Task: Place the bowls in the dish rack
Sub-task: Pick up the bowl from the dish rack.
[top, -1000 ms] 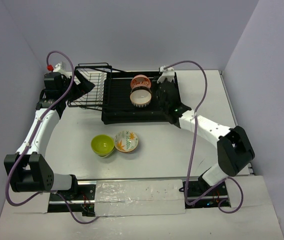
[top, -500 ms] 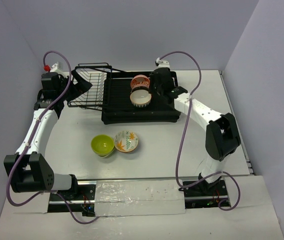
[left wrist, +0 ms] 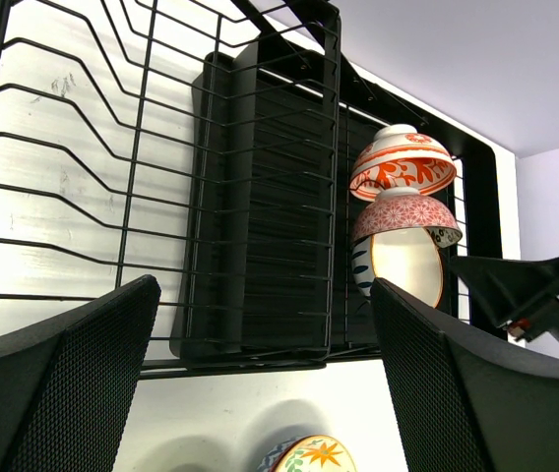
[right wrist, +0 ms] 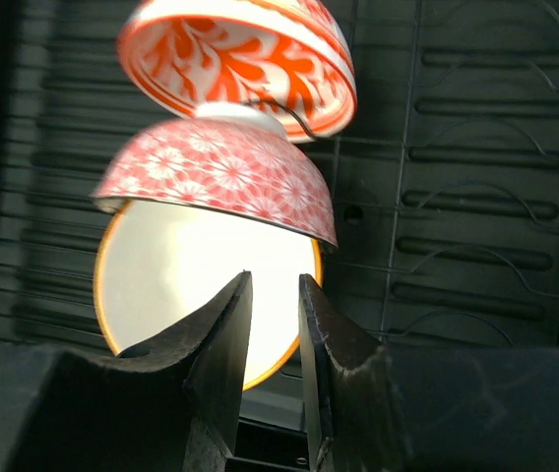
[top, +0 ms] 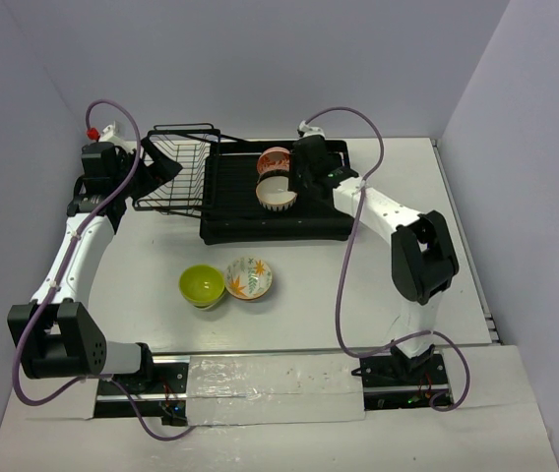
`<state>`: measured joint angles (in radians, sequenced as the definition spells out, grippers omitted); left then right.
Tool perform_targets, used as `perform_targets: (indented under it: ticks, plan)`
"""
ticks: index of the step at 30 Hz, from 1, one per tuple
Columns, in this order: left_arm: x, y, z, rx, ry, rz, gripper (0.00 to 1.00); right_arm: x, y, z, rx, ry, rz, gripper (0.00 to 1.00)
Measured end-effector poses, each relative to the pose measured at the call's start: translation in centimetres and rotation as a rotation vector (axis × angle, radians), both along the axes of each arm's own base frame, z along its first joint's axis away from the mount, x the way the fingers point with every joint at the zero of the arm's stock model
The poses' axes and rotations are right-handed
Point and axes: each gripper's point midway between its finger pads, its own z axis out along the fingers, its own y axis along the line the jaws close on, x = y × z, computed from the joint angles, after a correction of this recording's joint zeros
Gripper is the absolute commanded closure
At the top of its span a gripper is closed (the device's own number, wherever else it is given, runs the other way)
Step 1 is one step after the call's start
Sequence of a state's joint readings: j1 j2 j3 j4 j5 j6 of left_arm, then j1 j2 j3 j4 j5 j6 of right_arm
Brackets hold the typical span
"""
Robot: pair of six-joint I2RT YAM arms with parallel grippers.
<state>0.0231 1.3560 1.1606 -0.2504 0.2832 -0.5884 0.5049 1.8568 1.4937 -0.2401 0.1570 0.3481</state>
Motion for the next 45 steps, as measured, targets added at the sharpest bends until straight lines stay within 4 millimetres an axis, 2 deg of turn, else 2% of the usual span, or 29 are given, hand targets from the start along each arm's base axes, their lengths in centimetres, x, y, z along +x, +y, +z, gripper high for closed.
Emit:
perform_targets:
  ticks: [7, 16, 21, 25, 29, 37, 45]
  plan:
    - [0.0, 0.0, 0.0, -0.003, -0.001, -0.004, 0.07, 0.0, -0.5, -1.9, -0.030, 0.051, -0.010, 0.67]
    - [0.0, -0.1, 0.1, -0.004, -0.001, -0.006, 0.07, 0.2, -1.0, -2.3, -0.042, 0.056, -0.024, 0.66]
    - [0.0, 0.0, 0.1, -0.005, -0.001, -0.005, 0.07, 0.2, -1.0, -3.2, -0.049, 0.071, -0.025, 0.68]
    - [0.0, 0.0, 0.1, -0.008, -0.001, -0.005, 0.07, 0.2, -1.0, -3.7, -0.052, 0.083, -0.021, 0.74]
    - [0.0, 0.0, 0.1, -0.011, -0.001, -0.006, 0.07, 0.2, -1.0, -3.8, -0.053, 0.084, -0.022, 0.88]
    - [-0.1, 0.0, 0.2, -0.019, -0.001, -0.008, 0.07, 0.2, -1.1, -3.8, -0.051, 0.085, -0.023, 1.00]
    - [0.0, 0.6, 0.2, -0.031, -0.001, 0.006, 0.07, 0.2, -1.1, -3.8, -0.051, 0.085, -0.024, 1.00]
